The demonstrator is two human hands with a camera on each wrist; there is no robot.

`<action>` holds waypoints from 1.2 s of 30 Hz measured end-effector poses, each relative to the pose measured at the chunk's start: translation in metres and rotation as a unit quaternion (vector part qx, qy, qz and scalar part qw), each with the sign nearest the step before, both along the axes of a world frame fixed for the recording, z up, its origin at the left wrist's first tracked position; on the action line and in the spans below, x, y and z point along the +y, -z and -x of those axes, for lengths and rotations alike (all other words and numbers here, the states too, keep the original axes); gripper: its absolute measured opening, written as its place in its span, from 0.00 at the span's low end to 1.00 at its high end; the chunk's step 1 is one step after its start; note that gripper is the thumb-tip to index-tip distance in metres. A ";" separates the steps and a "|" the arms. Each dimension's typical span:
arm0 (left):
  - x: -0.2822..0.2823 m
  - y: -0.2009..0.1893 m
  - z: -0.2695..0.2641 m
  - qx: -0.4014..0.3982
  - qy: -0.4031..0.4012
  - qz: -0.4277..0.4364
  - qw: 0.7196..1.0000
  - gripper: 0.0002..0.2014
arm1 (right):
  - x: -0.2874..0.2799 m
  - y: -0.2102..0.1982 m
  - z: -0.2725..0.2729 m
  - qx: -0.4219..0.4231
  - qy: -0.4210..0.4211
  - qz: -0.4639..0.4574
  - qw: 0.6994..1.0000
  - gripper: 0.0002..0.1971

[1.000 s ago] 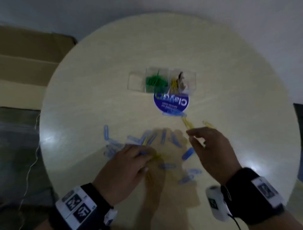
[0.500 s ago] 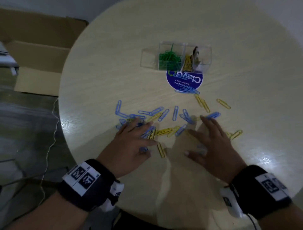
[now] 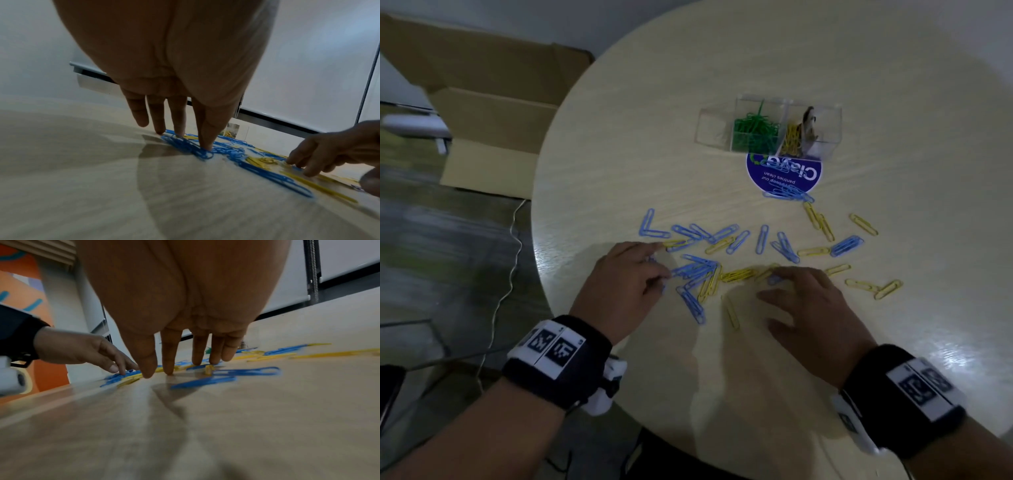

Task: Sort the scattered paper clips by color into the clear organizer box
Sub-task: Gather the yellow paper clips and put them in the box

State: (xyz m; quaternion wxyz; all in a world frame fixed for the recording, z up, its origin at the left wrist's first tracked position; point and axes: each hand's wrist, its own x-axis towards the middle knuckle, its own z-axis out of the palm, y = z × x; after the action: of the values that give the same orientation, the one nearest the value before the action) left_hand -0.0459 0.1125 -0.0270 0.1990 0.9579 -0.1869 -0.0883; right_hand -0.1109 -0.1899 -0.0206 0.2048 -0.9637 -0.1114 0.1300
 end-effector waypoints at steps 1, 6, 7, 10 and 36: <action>0.002 0.001 0.003 0.007 0.002 0.013 1.000 0.12 | -0.004 0.000 0.006 0.003 0.003 0.001 1.000 0.21; 0.007 0.002 0.009 -0.007 -0.036 0.069 0.997 0.11 | -0.015 -0.007 0.010 -0.054 0.053 -0.034 0.997 0.15; 0.006 0.001 0.005 -0.022 -0.044 0.073 0.996 0.12 | -0.012 -0.008 0.005 -0.076 0.057 -0.044 0.995 0.14; -0.004 -0.003 -0.013 -0.063 -0.015 0.025 0.998 0.12 | 0.004 -0.010 -0.018 -0.099 0.042 -0.061 0.992 0.11; -0.052 -0.004 -0.003 0.073 -0.009 0.051 0.996 0.03 | 0.053 -0.013 -0.004 0.090 0.086 -0.041 0.991 0.08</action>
State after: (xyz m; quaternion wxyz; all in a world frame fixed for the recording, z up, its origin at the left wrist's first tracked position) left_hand -0.0430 0.0601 -0.0232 0.2610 0.9393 -0.1675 -0.1464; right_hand -0.1068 -0.1372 -0.0076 0.2638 -0.9449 -0.0146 0.1933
